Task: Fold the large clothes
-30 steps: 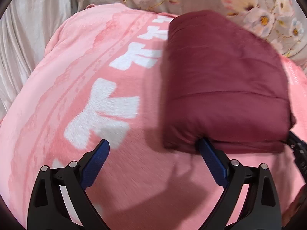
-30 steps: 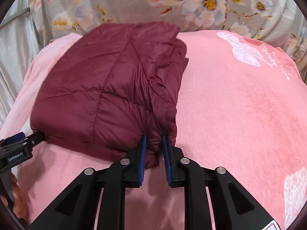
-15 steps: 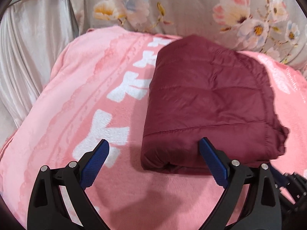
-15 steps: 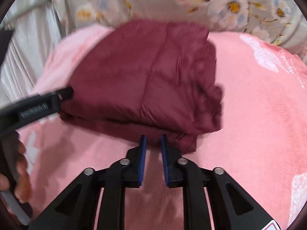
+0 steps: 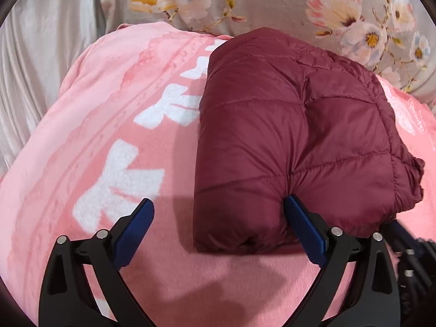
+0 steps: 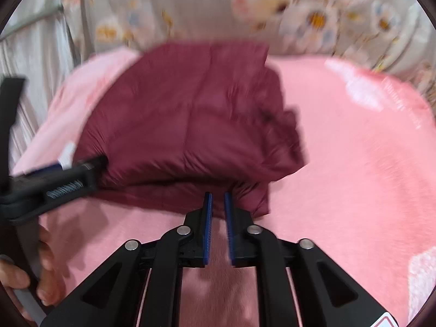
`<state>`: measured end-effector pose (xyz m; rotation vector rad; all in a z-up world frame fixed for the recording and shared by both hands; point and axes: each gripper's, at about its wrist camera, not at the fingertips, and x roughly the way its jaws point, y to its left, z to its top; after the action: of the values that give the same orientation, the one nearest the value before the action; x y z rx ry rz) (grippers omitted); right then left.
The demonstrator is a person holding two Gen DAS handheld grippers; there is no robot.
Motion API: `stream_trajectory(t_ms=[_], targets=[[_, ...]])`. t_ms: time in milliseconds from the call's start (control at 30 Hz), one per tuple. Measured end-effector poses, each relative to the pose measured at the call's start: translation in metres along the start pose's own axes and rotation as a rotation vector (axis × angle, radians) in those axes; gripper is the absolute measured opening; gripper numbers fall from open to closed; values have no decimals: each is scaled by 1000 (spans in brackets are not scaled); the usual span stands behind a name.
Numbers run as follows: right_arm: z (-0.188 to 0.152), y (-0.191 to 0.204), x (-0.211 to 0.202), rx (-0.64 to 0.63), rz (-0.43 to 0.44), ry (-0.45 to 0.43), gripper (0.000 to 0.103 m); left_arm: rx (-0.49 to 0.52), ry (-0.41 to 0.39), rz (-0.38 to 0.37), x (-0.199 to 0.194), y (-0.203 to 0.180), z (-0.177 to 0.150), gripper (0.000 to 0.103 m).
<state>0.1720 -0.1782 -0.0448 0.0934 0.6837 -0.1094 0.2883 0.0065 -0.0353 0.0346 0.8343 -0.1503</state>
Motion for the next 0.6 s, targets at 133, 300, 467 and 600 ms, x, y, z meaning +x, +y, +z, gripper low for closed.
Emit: stream_trajectory(t_ms=[133,300,467,600], targets=[[-6,-1,-18,0,-35,-103,61,-45,7,-23,-6,3,-19,98],[-20,-4,-19,-8,-65,-78,79,-44,31,-29,-18,-1,-48,98],[-35,2,-35,-39,-77,-87,91,-65,-58,-9,-47,-2,-71,98],[-47,3,-46,-37,-99,-75,91,-68,-74,13,-57,-5,-80,98]])
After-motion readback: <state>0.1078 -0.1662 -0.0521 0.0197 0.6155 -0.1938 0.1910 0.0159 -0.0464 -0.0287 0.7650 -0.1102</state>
